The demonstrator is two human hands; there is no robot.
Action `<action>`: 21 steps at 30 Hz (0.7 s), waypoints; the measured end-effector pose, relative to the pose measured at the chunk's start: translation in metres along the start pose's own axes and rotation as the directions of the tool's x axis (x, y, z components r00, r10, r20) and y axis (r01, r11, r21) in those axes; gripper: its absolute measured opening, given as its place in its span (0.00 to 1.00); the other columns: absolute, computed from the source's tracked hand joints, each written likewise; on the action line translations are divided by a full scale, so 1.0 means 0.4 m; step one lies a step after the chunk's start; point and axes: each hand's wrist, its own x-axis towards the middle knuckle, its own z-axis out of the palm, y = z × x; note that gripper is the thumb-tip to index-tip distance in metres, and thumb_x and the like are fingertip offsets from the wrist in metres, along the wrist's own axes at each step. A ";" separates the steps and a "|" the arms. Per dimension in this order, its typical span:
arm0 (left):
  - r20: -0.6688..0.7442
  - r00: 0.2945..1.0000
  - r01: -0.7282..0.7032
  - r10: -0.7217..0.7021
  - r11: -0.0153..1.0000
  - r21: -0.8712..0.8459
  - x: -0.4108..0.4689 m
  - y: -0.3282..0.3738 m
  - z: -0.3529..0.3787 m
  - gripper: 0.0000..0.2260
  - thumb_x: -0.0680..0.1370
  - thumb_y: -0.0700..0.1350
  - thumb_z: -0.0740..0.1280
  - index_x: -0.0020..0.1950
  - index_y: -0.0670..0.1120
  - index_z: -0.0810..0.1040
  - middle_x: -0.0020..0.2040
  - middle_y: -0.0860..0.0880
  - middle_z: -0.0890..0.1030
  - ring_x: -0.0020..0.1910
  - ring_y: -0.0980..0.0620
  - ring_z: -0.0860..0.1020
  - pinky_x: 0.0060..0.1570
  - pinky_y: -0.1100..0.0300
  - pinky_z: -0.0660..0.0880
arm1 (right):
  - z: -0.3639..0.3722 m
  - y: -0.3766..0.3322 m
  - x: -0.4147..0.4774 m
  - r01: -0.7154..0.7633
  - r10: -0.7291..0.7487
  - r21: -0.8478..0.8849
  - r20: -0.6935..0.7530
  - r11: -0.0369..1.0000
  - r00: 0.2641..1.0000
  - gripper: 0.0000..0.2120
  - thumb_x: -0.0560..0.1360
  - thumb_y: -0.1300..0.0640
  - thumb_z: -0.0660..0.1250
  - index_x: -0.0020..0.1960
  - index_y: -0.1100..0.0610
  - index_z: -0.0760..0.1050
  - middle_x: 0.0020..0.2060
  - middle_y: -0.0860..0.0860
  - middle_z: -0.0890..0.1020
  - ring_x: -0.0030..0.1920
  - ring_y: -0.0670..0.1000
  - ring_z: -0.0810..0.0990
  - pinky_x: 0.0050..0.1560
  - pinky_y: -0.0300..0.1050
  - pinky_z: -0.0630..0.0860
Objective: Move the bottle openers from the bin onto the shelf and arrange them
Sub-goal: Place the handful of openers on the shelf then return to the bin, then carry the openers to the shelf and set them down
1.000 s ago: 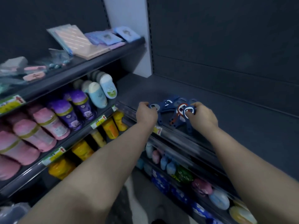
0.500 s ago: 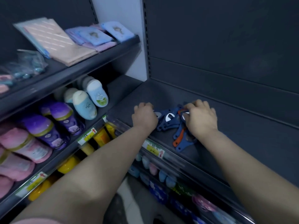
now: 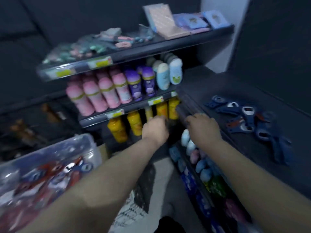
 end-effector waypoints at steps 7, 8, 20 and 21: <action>0.064 0.896 0.437 -0.440 0.898 0.057 -0.286 -0.406 -0.111 0.11 0.76 0.45 0.62 0.57 0.46 0.78 0.55 0.42 0.81 0.55 0.40 0.79 0.52 0.52 0.76 | 0.063 -0.362 -0.050 0.334 -0.349 0.147 0.084 0.931 0.933 0.14 0.78 0.58 0.60 0.62 0.49 0.74 0.56 0.49 0.79 0.59 0.54 0.73 0.50 0.49 0.73; 0.048 0.873 0.484 -0.486 0.874 0.050 -0.323 -0.460 -0.126 0.11 0.77 0.44 0.61 0.56 0.46 0.78 0.54 0.42 0.82 0.54 0.41 0.79 0.52 0.52 0.77 | 0.073 -0.414 -0.053 0.361 -0.377 0.148 0.095 0.921 0.921 0.14 0.78 0.58 0.60 0.62 0.49 0.74 0.56 0.49 0.79 0.59 0.54 0.73 0.51 0.49 0.72; 0.026 0.609 0.793 -0.793 0.609 -0.016 -0.584 -1.103 -0.244 0.16 0.76 0.42 0.64 0.64 0.43 0.74 0.56 0.42 0.80 0.57 0.41 0.78 0.54 0.52 0.76 | 0.266 -1.086 -0.023 0.483 -0.531 0.221 0.332 0.847 0.780 0.10 0.73 0.59 0.63 0.53 0.52 0.78 0.51 0.53 0.82 0.53 0.57 0.80 0.49 0.47 0.76; 0.044 0.597 0.802 -0.801 0.598 -0.002 -0.592 -1.153 -0.249 0.17 0.76 0.44 0.66 0.64 0.44 0.74 0.55 0.43 0.81 0.56 0.42 0.79 0.52 0.53 0.76 | 0.285 -1.134 -0.024 0.470 -0.523 0.228 0.365 0.853 0.770 0.10 0.73 0.60 0.63 0.52 0.52 0.78 0.50 0.54 0.82 0.52 0.58 0.80 0.47 0.48 0.76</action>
